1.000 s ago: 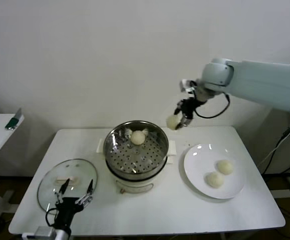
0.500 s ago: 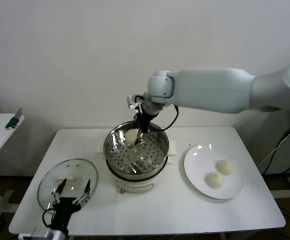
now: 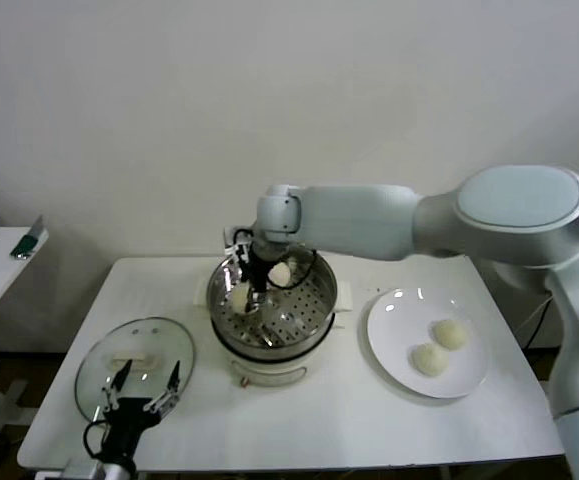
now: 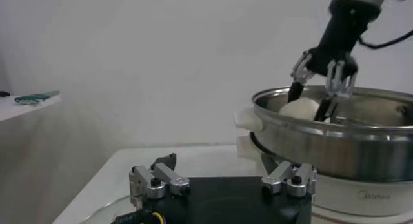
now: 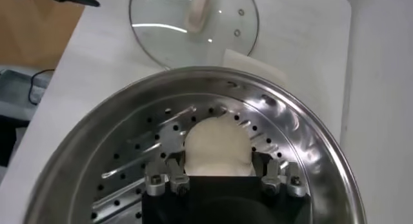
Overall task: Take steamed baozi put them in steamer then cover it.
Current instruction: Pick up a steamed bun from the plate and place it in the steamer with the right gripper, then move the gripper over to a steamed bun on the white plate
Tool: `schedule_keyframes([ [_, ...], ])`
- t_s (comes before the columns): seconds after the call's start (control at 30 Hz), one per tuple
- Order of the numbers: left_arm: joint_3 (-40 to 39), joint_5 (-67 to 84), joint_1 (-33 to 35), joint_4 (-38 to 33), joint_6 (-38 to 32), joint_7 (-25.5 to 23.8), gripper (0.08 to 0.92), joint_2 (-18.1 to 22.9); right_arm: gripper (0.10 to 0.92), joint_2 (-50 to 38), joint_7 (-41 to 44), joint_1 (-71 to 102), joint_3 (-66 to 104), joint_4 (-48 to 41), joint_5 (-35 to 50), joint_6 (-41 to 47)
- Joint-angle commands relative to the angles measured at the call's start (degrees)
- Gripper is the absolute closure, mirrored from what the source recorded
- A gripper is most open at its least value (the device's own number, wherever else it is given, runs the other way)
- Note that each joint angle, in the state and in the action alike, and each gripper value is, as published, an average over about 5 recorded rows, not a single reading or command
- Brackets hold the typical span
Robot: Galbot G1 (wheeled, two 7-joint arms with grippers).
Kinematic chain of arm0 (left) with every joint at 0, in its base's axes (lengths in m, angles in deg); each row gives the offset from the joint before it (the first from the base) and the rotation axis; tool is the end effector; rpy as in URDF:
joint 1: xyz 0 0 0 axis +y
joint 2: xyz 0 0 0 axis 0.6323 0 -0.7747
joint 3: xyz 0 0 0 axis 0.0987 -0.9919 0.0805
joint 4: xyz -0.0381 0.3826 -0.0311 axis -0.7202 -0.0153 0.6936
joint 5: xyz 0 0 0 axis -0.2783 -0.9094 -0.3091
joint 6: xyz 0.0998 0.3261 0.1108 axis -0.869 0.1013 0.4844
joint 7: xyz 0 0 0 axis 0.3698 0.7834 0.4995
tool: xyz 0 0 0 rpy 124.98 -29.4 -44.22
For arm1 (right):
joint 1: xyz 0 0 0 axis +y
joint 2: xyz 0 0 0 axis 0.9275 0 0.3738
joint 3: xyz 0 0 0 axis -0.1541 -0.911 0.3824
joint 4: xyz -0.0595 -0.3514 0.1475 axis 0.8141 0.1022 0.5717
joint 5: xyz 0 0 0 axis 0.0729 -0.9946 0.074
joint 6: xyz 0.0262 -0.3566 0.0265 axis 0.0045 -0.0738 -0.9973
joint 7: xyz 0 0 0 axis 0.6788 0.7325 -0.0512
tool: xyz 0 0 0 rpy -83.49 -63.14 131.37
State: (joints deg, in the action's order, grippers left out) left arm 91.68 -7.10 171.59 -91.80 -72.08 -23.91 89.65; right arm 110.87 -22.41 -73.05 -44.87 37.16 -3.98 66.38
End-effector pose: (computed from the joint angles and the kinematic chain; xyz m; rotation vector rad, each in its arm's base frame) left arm 0.0971 0.0692 -0.3316 0.0091 -2.9357 -0.0486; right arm 0.5929 0.2320 -0.1060 1.5441 -1.4309 1.3676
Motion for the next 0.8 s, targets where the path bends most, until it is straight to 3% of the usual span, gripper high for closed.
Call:
schedule_keyframes([
  [0.03,-0.1,-0.1,0.0,0.0,-0.2,0.1,0.177,0.1,0.344,2.3,-1.5,3.3,0.7,-3.9,-1.4,0.2],
  [0.3,-0.4,-0.2,0.0,-0.2,-0.3,0.1,0.177,0.2,0.215,-3.1,-0.1,-2.1,2.3,2.2,0.0,-1.9],
  [0.57,-0.7,-0.7,0.3,-0.6,-0.1,0.0,0.177,0.5,0.202,-18.9,10.5,-19.1,-5.9,12.9,2.4,-6.8],
  [0.8,-1.1,-1.1,-0.5,-0.4,0.4,-0.1,0.177,0.8,0.203,-35.4,12.1,-27.8,-16.3,26.4,-0.8,-7.0],
])
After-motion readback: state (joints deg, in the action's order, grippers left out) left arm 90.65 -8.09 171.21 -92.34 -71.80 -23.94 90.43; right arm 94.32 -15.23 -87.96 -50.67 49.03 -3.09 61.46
